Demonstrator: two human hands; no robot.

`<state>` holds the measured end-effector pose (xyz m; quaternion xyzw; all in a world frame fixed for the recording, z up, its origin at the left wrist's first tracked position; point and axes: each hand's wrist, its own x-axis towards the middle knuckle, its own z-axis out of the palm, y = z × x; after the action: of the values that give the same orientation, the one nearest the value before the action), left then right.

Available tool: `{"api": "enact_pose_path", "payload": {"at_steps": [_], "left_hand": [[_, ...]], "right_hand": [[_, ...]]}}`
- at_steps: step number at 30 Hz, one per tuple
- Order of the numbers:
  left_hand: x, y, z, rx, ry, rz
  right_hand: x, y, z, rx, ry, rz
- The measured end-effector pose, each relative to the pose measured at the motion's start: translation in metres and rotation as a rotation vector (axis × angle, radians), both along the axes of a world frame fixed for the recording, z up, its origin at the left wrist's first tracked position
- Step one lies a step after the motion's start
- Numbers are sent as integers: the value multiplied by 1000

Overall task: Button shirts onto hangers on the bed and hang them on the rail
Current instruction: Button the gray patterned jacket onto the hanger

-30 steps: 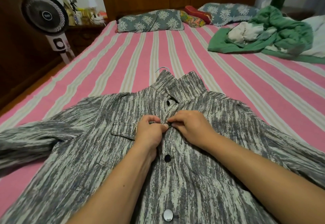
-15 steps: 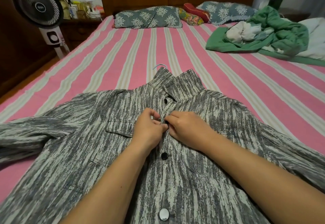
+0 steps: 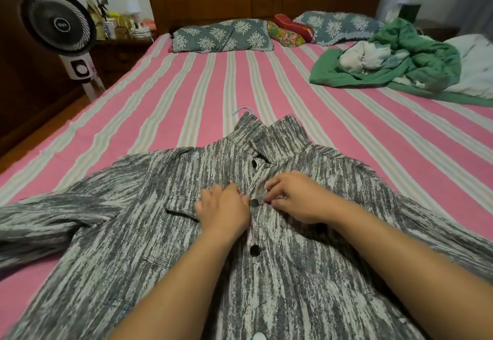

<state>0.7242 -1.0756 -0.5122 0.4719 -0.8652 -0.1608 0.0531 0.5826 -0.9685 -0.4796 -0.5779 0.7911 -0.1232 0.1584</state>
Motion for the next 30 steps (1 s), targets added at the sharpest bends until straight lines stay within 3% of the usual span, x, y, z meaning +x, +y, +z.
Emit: {"api": "enact_pose_path", "payload": {"at_steps": [3, 6, 12, 16, 22, 26, 30], "left_hand": [[-12, -32, 32, 179, 122, -159], [-40, -69, 54, 63, 298, -248], [-72, -113, -6, 101, 309, -273], [-69, -127, -20, 189, 494, -300], [-62, -123, 9, 397, 397, -407], [-66, -121, 14, 427, 310, -386], [-65, -120, 12, 459, 300, -380]], "right_hand": [[-15, -16, 20, -138, -73, -282], [-41, -56, 30, -230, -20, -379], [-79, -101, -2, -116, -79, -218], [-100, -95, -16, -120, -83, -238], [-90, -111, -15, -668, -24, -533], [-77, -117, -27, -346, -4, -435], [-76, -101, 14, -228, -149, -423]]}}
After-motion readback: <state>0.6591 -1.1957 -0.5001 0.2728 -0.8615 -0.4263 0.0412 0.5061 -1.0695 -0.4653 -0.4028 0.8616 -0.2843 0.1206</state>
